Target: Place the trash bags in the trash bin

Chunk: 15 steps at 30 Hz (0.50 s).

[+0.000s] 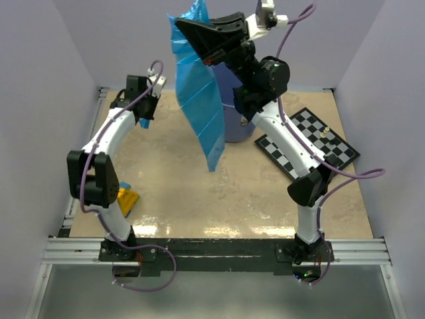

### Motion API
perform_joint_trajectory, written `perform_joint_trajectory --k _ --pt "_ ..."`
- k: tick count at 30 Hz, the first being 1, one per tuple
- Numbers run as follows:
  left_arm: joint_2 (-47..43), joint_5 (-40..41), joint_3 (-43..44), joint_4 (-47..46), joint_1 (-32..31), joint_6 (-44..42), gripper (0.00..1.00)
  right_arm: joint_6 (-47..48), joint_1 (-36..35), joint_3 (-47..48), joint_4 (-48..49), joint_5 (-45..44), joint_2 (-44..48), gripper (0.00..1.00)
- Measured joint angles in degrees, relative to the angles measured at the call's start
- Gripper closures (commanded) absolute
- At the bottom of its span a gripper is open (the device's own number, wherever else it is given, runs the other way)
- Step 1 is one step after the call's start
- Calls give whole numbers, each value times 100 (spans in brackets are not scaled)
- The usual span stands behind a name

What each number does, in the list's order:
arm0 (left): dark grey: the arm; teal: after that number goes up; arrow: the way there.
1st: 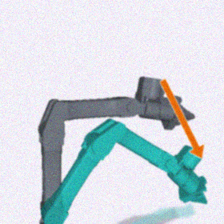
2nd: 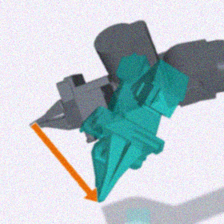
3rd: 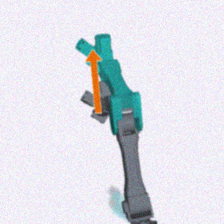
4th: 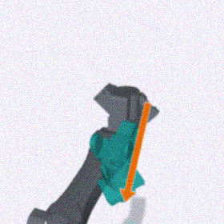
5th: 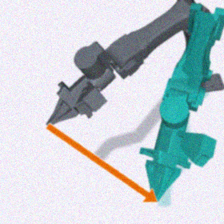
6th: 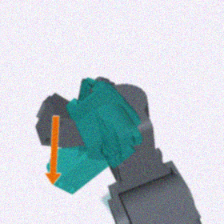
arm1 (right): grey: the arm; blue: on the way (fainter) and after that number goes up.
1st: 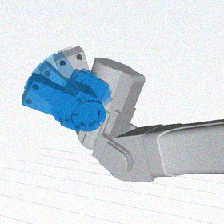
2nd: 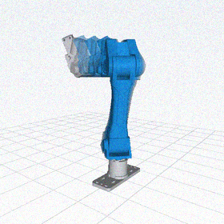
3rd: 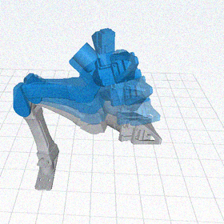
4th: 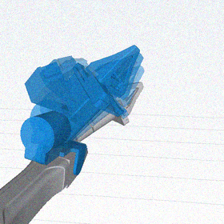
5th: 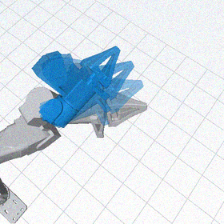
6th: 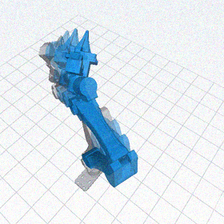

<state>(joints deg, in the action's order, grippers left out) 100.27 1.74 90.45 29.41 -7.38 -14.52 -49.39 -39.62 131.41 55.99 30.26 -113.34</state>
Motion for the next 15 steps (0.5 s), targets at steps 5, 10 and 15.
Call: perform_joint_trajectory --k 5,10,15 --pt "1237 138 -236 -369 2 26 100 1902 -413 -1327 -1016 -1156 721 100" --pt "2201 208 111 -518 9 11 60 3045 -774 -1622 -1488 -1917 1154 100" --pt "2214 92 225 -667 68 90 21 3825 -839 -1578 -1613 -2393 1377 100"
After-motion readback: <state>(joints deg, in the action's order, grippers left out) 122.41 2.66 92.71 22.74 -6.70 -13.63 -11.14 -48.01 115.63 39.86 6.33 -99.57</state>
